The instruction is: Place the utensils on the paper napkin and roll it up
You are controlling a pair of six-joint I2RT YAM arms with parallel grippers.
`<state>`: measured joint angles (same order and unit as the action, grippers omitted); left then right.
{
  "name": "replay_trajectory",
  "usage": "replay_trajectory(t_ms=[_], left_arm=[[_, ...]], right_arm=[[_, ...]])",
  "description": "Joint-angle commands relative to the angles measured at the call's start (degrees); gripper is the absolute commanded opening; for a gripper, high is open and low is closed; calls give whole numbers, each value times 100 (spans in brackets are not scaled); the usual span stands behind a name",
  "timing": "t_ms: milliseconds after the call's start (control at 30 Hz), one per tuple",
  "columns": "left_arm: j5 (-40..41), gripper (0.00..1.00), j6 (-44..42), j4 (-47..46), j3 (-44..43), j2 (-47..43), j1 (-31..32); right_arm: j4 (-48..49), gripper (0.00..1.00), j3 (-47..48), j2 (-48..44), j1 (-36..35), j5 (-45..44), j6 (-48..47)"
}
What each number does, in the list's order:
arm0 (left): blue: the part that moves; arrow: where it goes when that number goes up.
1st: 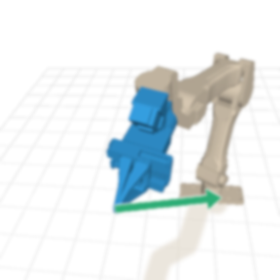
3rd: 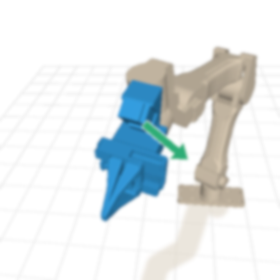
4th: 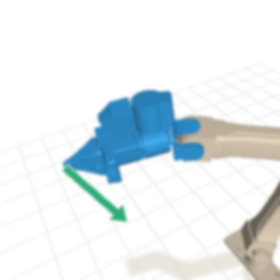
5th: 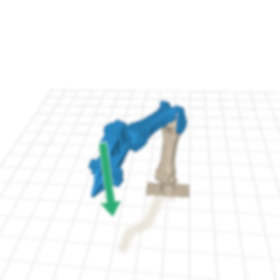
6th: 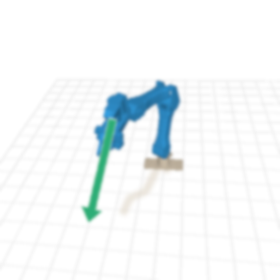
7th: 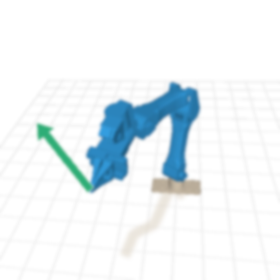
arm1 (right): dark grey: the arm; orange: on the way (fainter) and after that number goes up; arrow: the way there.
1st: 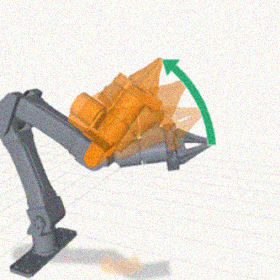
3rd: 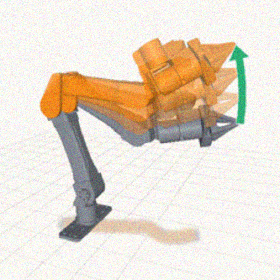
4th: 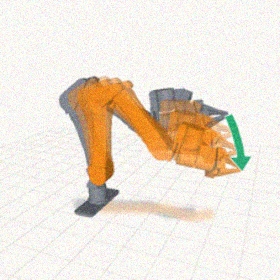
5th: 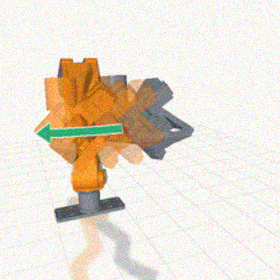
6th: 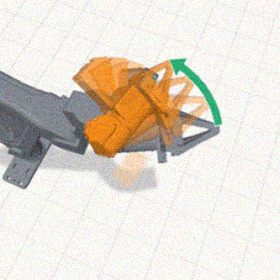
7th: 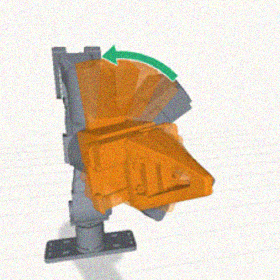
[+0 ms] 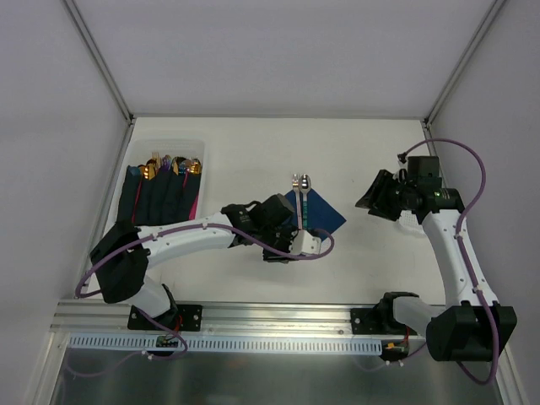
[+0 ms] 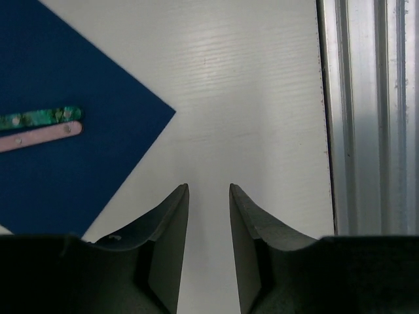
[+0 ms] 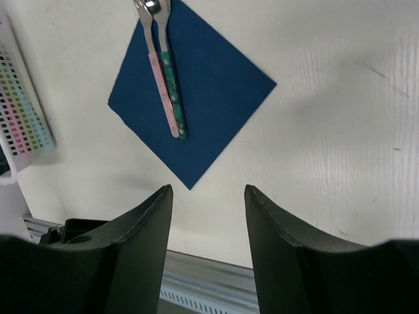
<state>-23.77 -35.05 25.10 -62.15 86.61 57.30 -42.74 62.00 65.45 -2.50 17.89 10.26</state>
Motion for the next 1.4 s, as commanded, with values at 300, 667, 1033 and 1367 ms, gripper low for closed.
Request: replay_trajectory(t_ms=[300, 667, 1033, 1367], left_arm=[[-101, 32, -828, -1429, -209, 1332, 528], [13, 31, -784, -1500, -430, 1833, 537], [136, 31, -890, -1508, -412, 1816, 493], [48, 31, -916, -1500, -465, 1930, 256]], right_arm=[[-156, 51, -724, -507, 496, 593, -534], [-85, 51, -847, -366, 716, 804, -754], [-15, 51, -917, -349, 848, 909, -763], [3, 50, -953, -314, 883, 927, -763]])
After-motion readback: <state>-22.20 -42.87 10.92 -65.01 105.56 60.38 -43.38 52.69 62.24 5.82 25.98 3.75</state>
